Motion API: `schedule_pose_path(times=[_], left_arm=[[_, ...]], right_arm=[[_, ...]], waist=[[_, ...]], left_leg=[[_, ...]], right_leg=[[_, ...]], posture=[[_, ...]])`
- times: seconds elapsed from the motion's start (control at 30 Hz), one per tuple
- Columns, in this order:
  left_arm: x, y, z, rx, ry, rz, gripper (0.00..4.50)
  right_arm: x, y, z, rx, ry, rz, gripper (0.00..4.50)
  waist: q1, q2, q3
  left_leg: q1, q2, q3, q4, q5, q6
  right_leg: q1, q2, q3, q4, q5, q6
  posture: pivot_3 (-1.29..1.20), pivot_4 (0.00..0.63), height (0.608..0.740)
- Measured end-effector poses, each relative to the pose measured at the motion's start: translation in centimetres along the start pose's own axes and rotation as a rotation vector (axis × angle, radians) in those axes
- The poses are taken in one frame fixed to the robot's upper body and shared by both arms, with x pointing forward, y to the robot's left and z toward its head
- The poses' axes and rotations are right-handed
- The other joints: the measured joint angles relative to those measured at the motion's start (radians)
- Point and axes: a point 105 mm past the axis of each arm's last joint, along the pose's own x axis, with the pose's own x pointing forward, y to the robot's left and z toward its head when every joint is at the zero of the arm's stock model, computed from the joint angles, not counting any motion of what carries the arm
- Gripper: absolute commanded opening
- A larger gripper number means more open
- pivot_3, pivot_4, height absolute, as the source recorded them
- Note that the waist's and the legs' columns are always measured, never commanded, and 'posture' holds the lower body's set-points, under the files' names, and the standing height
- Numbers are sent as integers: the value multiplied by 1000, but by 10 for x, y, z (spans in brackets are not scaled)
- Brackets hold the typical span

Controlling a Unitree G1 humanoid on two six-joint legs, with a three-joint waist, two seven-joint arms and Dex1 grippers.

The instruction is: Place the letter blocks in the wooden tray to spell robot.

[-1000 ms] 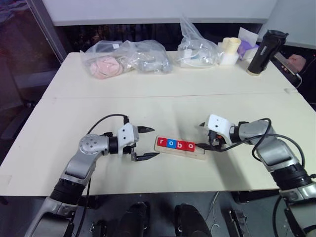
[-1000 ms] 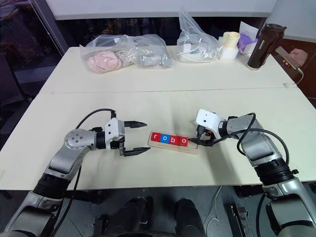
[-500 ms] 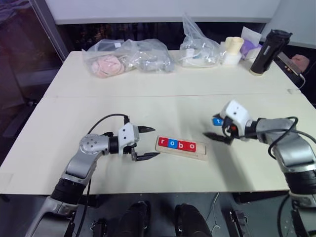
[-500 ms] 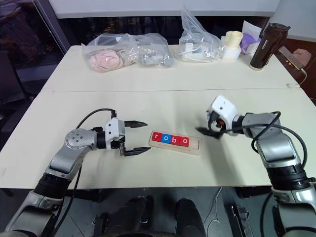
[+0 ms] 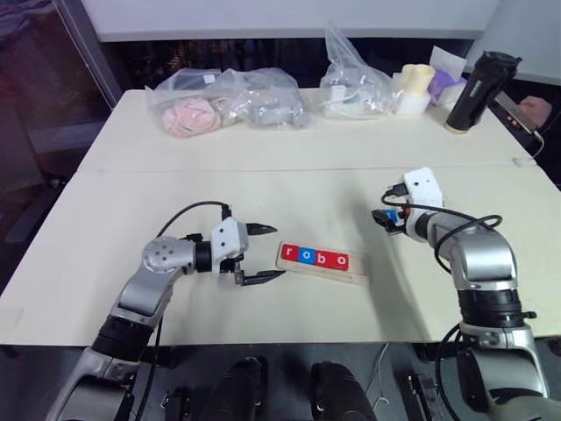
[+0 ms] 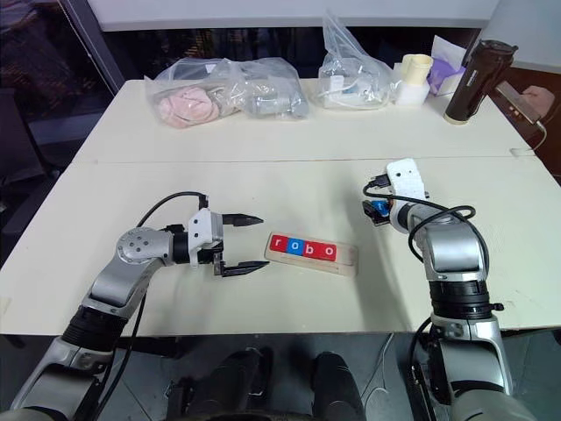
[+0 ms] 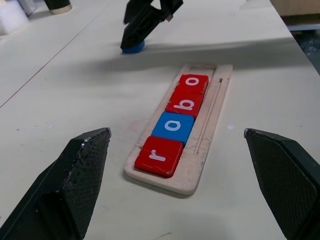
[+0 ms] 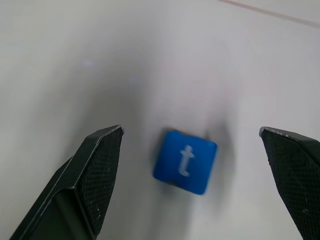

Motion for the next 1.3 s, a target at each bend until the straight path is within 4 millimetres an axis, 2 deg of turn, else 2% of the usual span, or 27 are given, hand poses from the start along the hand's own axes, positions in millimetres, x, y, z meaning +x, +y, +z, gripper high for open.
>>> schedule_pose_path(times=[0.33,0.77,1.0,1.07,1.13,1.23,1.27,1.3], left_arm=[[0,0,0,0,2,-2,4500],[3,1,-4,-20,-9,7,4500],[9,3,-2,-15,-21,-10,4500],[10,2,-3,-17,-19,-18,4500],[10,2,-4,-18,-18,-20,4500],[10,2,-3,-10,-21,-20,4500],[10,2,-3,-9,-22,-20,4500],[10,2,-3,-8,-22,-20,4500]], right_arm=[[8,5,-10,73,53,-32,4429],[-7,10,-22,192,100,-27,4429],[-6,10,-20,217,94,-30,4429],[-4,10,-18,224,91,-33,3912],[-2,10,-15,230,83,-35,3198],[1,10,-11,236,68,-29,1504],[2,11,-10,236,66,-25,1151],[3,11,-9,235,65,-22,1157]], waist=[[-1,0,0],[0,0,0],[-3,0,0],[-6,0,0],[-7,0,0],[-7,0,0],[-7,0,0],[-7,0,0]], left_leg=[[0,0,0,0,0,0],[1,0,0,0,0,0],[0,0,0,0,0,0],[0,0,0,-1,0,0],[0,0,0,-1,0,0],[0,0,0,-1,0,0],[0,0,0,-1,0,0],[0,0,0,-1,0,0]], right_leg=[[0,0,0,0,0,0],[0,0,0,0,0,0],[0,0,0,0,0,0],[0,0,0,0,0,0],[0,0,0,1,0,0],[0,0,0,1,0,0],[0,0,0,1,0,0],[0,0,0,1,0,0]], posture=[[0,150,738],[0,150,738],[0,150,738],[0,150,738],[0,150,738],[0,150,738],[0,150,738],[0,150,738]])
